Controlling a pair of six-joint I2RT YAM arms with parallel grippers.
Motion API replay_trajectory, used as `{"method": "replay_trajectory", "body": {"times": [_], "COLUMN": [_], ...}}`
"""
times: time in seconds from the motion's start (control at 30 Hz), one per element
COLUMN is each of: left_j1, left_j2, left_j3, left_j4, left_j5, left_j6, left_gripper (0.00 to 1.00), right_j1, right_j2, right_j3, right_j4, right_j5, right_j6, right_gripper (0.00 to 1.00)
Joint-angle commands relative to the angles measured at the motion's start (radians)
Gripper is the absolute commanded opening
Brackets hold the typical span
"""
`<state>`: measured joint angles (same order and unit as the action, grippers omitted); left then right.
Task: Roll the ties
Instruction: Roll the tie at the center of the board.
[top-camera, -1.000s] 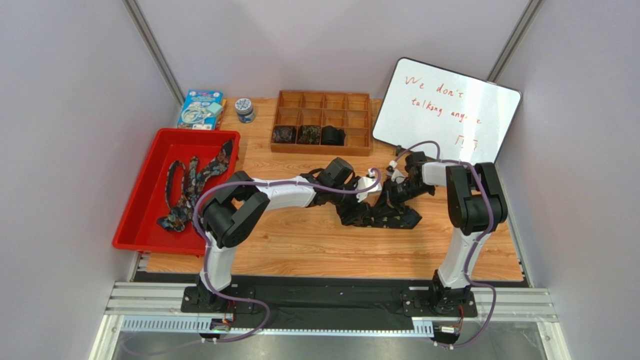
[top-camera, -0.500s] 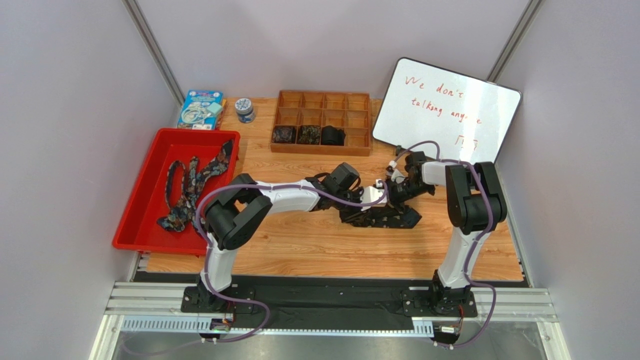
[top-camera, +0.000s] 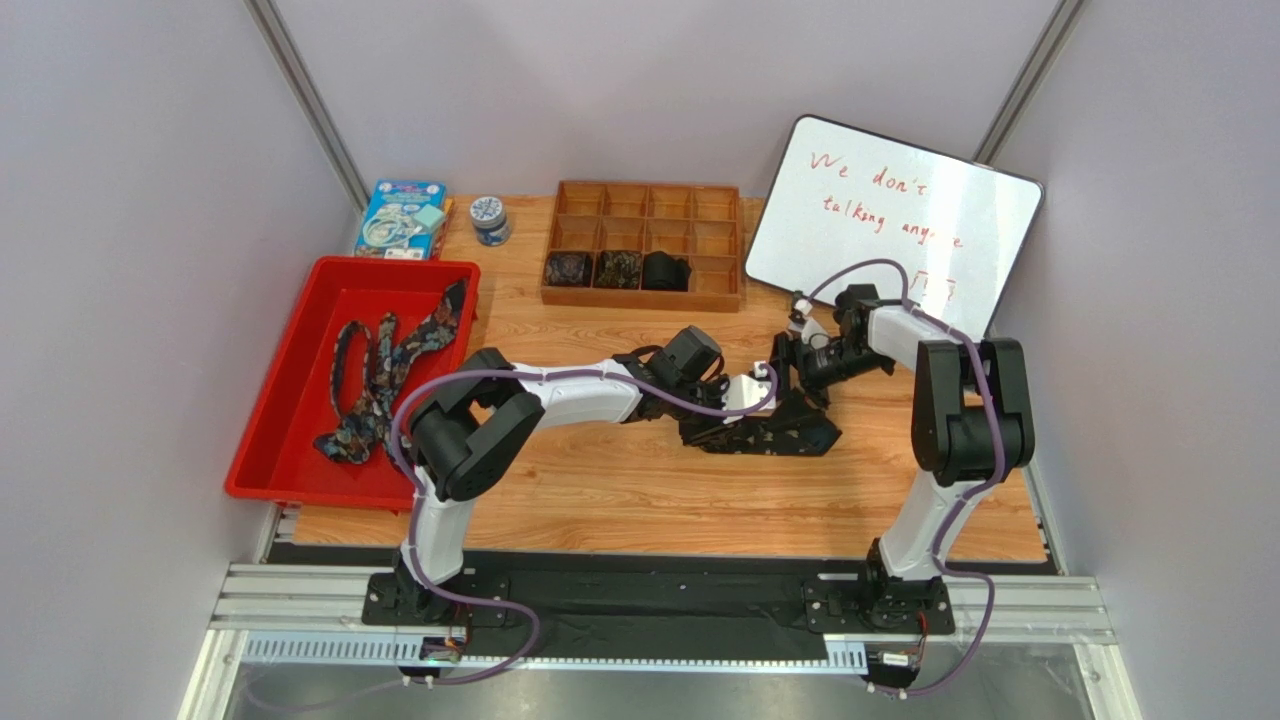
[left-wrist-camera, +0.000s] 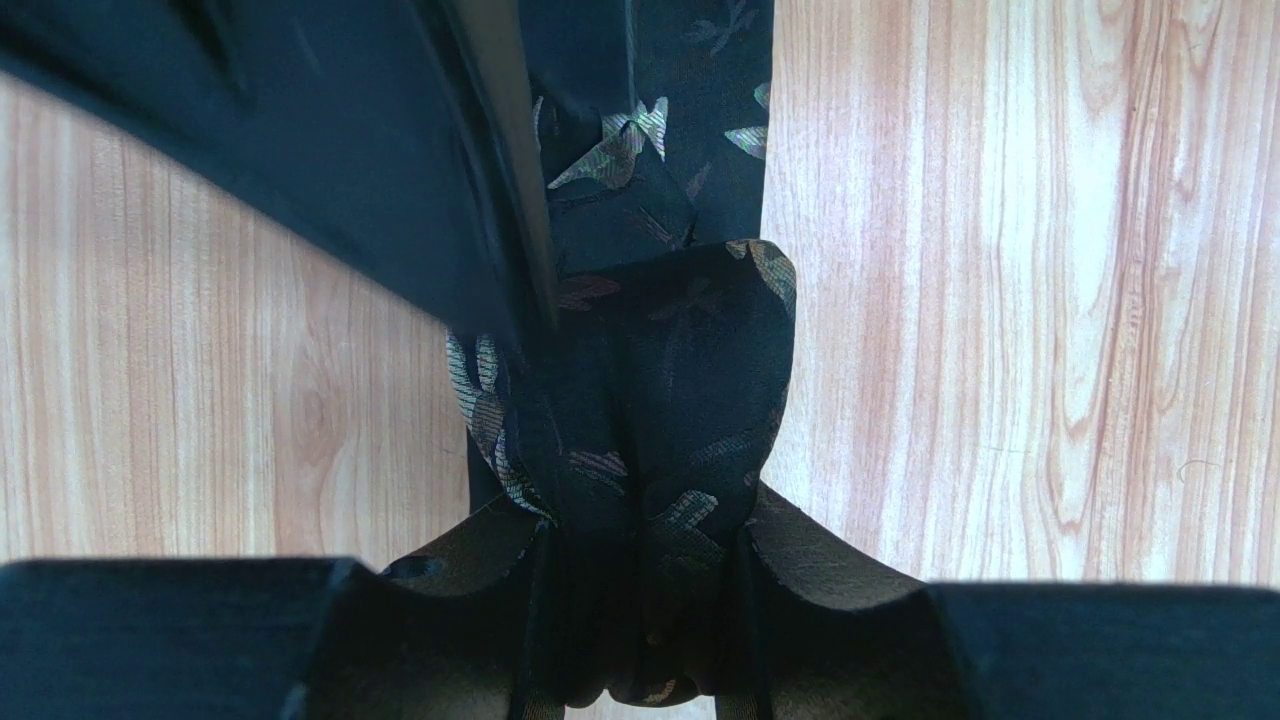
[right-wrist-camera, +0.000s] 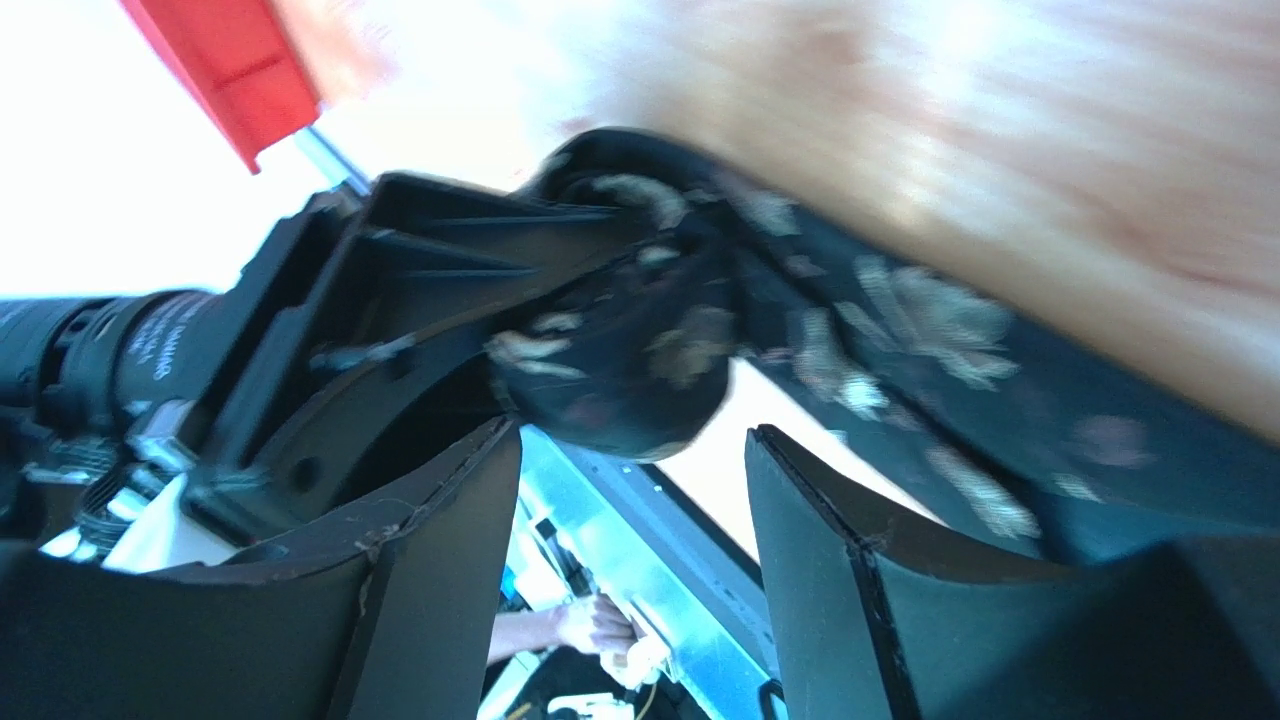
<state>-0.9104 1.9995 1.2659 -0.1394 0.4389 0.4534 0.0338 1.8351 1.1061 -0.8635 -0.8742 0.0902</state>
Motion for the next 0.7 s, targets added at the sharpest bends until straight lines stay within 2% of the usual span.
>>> {"method": "replay_trajectory", "body": {"times": [0.0,0.13,0.23,0.27,0.3,0.4,0.43,0.53,0.63,0.67], "left_j1": [-0.001,-0.001,-0.001,0.001,0.002,0.011,0.016,0.031,0.050,0.054], "left_j2": [0.041,0.036,0.032,0.028,0.021,-0.004,-0.013,-0.053,-0.082,-0.087], "left_j3": [0.001,0.000,-0.005,-0.005,-0.008,-0.014,-0.014,0.001,0.052,0.058], "left_j4": [-0.100,-0.106,-0.111,-0.112,-0.112,-0.121,-0.124,-0.141,-0.181,-0.184], "left_j5": [-0.042,-0.037,-0.035,-0.035,-0.034,-0.020,-0.013,0.003,0.052,0.066], "left_j6": [0.028,0.030,0.033,0.033,0.034,0.042,0.045,0.050,0.033,0.022], "left_gripper": [0.16,0.19,0.22,0.23,0.24,0.33,0.42,0.58,0.64,0.73], "right_j1": [0.047,0.081,0.089,0.089,0.089,0.081,0.081,0.064,0.051,0.041], "right_j2": [-0.030,-0.004,0.032,0.038,0.044,0.055,0.058,0.087,0.130,0.153], "right_j3": [-0.022,-0.032,-0.023,-0.019,-0.014,-0.015,-0.015,-0.029,-0.038,-0.038], "right_j4": [0.015,0.105,0.121,0.123,0.121,0.121,0.124,0.139,0.155,0.156], "right_j5": [-0.080,-0.049,-0.002,0.012,0.024,0.067,0.085,0.107,0.129,0.133], "right_j6": [-0.006,0.023,0.028,0.026,0.023,0.013,0.006,0.002,0.006,0.016], "right_gripper": [0.62,0.55,0.29,0.06,0.00,0.00,0.00,0.00,0.00,0.00]}}
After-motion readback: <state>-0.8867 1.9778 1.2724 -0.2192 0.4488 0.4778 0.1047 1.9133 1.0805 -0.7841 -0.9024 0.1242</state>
